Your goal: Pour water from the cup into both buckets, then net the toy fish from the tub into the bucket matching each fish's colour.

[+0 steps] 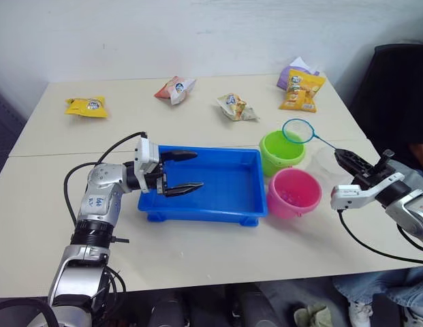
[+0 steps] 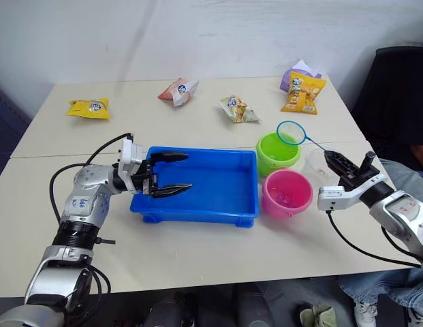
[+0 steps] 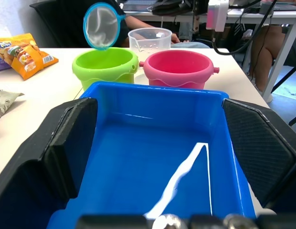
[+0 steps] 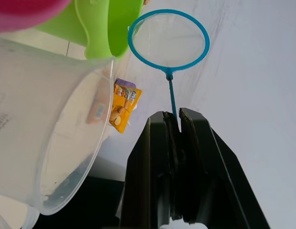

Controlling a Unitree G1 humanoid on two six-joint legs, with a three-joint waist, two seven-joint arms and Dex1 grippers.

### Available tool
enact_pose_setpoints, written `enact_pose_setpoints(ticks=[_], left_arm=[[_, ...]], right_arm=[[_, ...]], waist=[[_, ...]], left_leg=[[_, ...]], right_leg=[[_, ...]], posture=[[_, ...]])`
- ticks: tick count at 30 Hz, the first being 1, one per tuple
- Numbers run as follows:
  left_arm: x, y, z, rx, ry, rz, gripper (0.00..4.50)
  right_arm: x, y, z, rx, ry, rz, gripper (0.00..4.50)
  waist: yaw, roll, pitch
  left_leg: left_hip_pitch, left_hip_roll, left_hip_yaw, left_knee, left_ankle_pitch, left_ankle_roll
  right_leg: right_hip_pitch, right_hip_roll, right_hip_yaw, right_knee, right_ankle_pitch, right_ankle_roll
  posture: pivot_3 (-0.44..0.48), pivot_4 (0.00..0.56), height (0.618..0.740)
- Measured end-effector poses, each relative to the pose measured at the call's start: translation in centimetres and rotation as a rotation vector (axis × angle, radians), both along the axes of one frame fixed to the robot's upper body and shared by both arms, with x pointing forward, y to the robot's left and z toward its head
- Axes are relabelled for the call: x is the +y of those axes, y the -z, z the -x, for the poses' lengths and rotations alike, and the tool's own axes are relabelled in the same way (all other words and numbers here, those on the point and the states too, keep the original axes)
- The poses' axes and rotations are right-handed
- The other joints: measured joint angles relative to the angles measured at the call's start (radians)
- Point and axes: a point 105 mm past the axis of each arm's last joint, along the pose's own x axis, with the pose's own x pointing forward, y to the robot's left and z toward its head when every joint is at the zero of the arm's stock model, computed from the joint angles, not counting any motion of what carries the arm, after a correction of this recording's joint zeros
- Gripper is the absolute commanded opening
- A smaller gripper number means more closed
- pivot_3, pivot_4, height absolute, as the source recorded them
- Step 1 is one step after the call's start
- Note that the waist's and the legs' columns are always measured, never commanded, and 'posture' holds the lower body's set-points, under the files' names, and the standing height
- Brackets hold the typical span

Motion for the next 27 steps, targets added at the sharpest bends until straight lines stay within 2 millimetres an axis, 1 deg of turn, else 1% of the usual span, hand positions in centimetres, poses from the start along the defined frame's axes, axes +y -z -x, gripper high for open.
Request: enact_pose_setpoints(ticks=[3,4,5,6,8,9,10,11,12,14,15,16,17,18,19,20,21,23,24,25,27], left_arm=[[0.1,-0.1,0.1,-0.002,-0.001,0.005,4.48],[0.2,-0.1,0.3,-0.004,0.001,0.002,4.48],[0.7,-0.2,0.5,-0.001,0.002,-0.004,4.48],[1.1,-0.3,0.6,0.001,0.000,0.000,4.48],[2.1,-1.3,1.1,0.001,-0.005,0.037,4.48],[2.7,-1.9,1.5,-0.003,-0.005,0.056,4.48],[3.6,-3.5,2.2,-0.046,-0.005,0.078,4.48],[4.3,-4.8,2.7,-0.086,-0.009,0.085,4.48],[4.8,-5.5,3.0,-0.111,-0.014,0.084,4.48],[5.7,-7.1,3.7,-0.126,-0.016,0.083,4.48],[6.2,-7.7,4.4,-0.117,-0.004,0.067,4.48],[6.5,-8.2,5.4,-0.113,0.024,0.031,4.48],[6.7,-8.2,6.4,-0.106,0.057,-0.015,4.48],[6.7,-7.7,7.5,-0.082,0.100,-0.070,4.48],[6.7,-7.2,8.3,-0.058,0.135,-0.103,4.48],[6.7,-6.6,8.8,-0.037,0.155,-0.129,4.48],[6.9,-5.5,9.7,0.002,0.184,-0.175,4.48],[7.2,-3.9,10.6,0.054,0.188,-0.234,4.48],[7.3,-3.0,11.0,0.088,0.186,-0.266,4.48],[7.6,-2.0,11.6,0.129,0.183,-0.296,4.48],[8.1,-0.2,12.6,0.213,0.172,-0.311,4.48]], right_arm=[[0.3,-1.5,0.1,-0.010,-0.019,-0.101,0.00],[0.8,-1.6,0.2,0.035,-0.039,-0.195,0.00],[1.7,-1.3,0.4,0.107,-0.076,-0.309,0.00],[2.2,-1.1,0.6,0.146,-0.097,-0.361,0.00],[3.4,-0.1,1.0,0.287,-0.138,-0.522,0.00],[4.0,0.0,1.1,0.338,-0.156,-0.603,0.00],[5.4,-0.3,1.5,0.435,-0.208,-0.749,0.00],[6.4,-0.5,1.8,0.505,-0.251,-0.820,0.00],[7.1,-0.6,2.1,0.542,-0.279,-0.846,0.00],[9.1,-0.6,3.2,0.676,-0.348,-0.889,0.00],[10.5,-0.4,4.2,0.777,-0.402,-0.897,0.00],[12.3,0.1,5.5,0.896,-0.471,-0.877,0.00],[13.8,0.5,6.7,0.993,-0.523,-0.844,0.00],[15.1,1.1,8.1,1.094,-0.578,-0.804,0.00],[16.0,1.7,9.1,1.177,-0.616,-0.775,0.00],[16.6,2.1,9.7,1.223,-0.636,-0.753,0.00],[17.4,2.4,10.1,1.262,-0.679,-0.738,0.00],[18.8,3.1,10.5,1.284,-0.743,-0.704,0.00],[19.5,3.9,10.9,1.299,-0.763,-0.673,0.00],[20.2,5.0,11.2,1.323,-0.764,-0.636,0.00],[21.3,7.3,11.4,1.368,-0.739,-0.648,0.00]], waist=[[-0.004,0.000,0.000],[-0.005,0.000,0.000],[-0.007,0.000,0.000],[-0.008,0.000,0.000],[-0.010,0.000,0.000],[-0.012,0.000,0.000],[-0.012,0.000,0.000],[-0.010,0.000,0.000],[-0.008,0.000,0.000],[-0.005,0.000,0.000],[-0.003,0.000,0.000],[-0.003,0.000,0.000],[-0.004,0.000,0.000],[-0.004,0.000,0.000],[-0.004,0.000,0.000],[-0.002,0.000,0.000],[-0.003,-0.002,-0.001],[-0.004,-0.003,-0.001],[-0.004,-0.004,-0.002],[-0.005,-0.004,-0.002],[-0.005,-0.004,-0.002]], left_leg=[[0.000,0.001,0.000,0.000,0.000,0.000],[0.000,0.002,-0.001,0.000,0.000,0.000],[0.001,0.002,-0.001,0.000,0.000,-0.001],[0.001,0.003,-0.001,0.000,-0.001,-0.001],[0.001,0.004,-0.001,0.000,-0.001,-0.001],[0.001,0.005,-0.001,0.000,-0.001,-0.001],[0.001,0.005,-0.001,0.000,-0.001,-0.002],[0.002,0.005,-0.001,0.000,-0.001,-0.002],[0.002,0.005,-0.002,0.000,-0.001,-0.002],[0.001,0.005,-0.002,0.000,-0.001,-0.002],[0.001,0.005,-0.003,0.000,-0.001,-0.001],[0.001,0.005,-0.003,0.000,-0.002,-0.001],[0.001,0.005,-0.002,0.000,-0.003,-0.001],[0.001,0.005,-0.002,0.000,-0.003,-0.001],[0.001,0.005,-0.002,0.000,-0.004,0.000],[0.001,0.004,-0.002,0.000,-0.004,0.000],[0.002,0.003,-0.002,0.001,-0.004,0.000],[0.002,0.003,-0.002,0.001,-0.004,0.001],[0.002,0.003,-0.002,0.001,-0.004,0.001],[0.001,0.003,-0.002,0.000,-0.004,0.001],[0.001,0.003,-0.001,-0.001,-0.005,0.000]], right_leg=[[0.000,0.001,0.002,0.000,0.000,0.000],[0.001,0.002,0.004,-0.001,0.000,0.000],[0.001,0.004,0.008,-0.001,0.000,0.000],[0.001,0.005,0.010,-0.001,0.000,0.000],[0.001,0.006,0.012,-0.001,0.000,0.000],[0.000,0.006,0.012,-0.001,0.000,0.000],[0.000,0.006,0.013,0.000,0.000,0.000],[0.001,0.006,0.012,0.000,0.000,0.000],[0.001,0.005,0.012,0.000,0.000,0.000],[0.001,0.005,0.012,0.000,0.000,0.000],[0.001,0.005,0.012,-0.001,0.000,0.000],[0.001,0.005,0.012,-0.001,0.000,0.000],[0.001,0.005,0.012,-0.002,0.000,0.000],[0.002,0.005,0.012,-0.002,0.000,0.000],[0.002,0.004,0.011,-0.002,0.000,0.000],[0.002,0.003,0.011,-0.002,0.000,0.000],[0.002,0.002,0.010,-0.002,0.000,0.000],[0.002,0.002,0.010,-0.003,0.000,0.000],[0.002,0.002,0.010,-0.003,0.000,-0.001],[0.001,0.002,0.010,-0.003,-0.001,-0.001],[0.000,0.002,0.010,-0.003,-0.001,-0.003]], posture=[[0.000,0.150,0.739],[0.000,0.150,0.739],[0.000,0.150,0.739],[0.000,0.150,0.739],[0.000,0.150,0.739],[0.000,0.150,0.739],[0.000,0.150,0.739],[0.000,0.150,0.739],[0.000,0.150,0.739],[0.000,0.150,0.739],[0.000,0.150,0.739],[0.000,0.150,0.739],[0.000,0.150,0.739],[0.000,0.150,0.739],[0.000,0.150,0.739],[0.000,0.150,0.739],[0.000,0.150,0.739],[0.000,0.150,0.739],[0.000,0.150,0.739],[0.000,0.150,0.739],[0.000,0.150,0.739]])
